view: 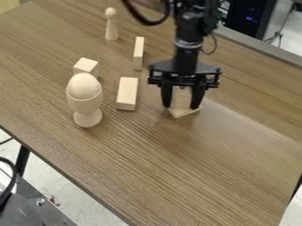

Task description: The robot arm did not complete the action

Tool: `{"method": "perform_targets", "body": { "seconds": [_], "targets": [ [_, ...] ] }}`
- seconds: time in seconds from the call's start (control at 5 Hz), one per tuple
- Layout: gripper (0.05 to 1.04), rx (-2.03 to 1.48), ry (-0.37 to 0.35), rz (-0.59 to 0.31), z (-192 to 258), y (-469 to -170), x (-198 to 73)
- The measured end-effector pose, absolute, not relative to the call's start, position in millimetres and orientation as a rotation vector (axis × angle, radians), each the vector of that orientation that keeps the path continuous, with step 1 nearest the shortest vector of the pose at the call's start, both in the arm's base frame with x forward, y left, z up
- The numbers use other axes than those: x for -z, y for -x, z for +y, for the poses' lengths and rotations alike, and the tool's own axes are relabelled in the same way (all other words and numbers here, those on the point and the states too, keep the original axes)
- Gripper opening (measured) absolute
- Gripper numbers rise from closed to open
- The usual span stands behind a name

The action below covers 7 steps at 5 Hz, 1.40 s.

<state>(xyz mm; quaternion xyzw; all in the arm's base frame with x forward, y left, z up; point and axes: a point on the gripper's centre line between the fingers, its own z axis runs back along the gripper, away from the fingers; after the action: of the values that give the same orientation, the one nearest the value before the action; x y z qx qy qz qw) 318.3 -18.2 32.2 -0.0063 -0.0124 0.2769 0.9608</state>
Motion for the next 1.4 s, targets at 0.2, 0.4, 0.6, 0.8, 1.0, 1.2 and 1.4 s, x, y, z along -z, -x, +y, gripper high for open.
{"method": "perform_targets", "body": {
  "seconds": [0.2,0.4,0.6,0.8,1.0,1.2,1.4],
  "targets": [
    [0.611,-0.502,-0.035,0.007,-23,-322,-32],
    [0.611,-0.483,-0.045,0.003,-25,-325,-32],
    [0.611,-0.477,-0.038,0.001,-26,-323,-32],
    [0.611,-0.476,-0.030,-0.009,-26,-318,-33],
    [0.611,-0.479,-0.039,-0.031,-23,-310,-42],
    [0.611,-0.486,-0.046,-0.071,-23,-303,-55],
    [0.611,-0.486,-0.041,-0.109,-24,-300,-65]
  ]
}}
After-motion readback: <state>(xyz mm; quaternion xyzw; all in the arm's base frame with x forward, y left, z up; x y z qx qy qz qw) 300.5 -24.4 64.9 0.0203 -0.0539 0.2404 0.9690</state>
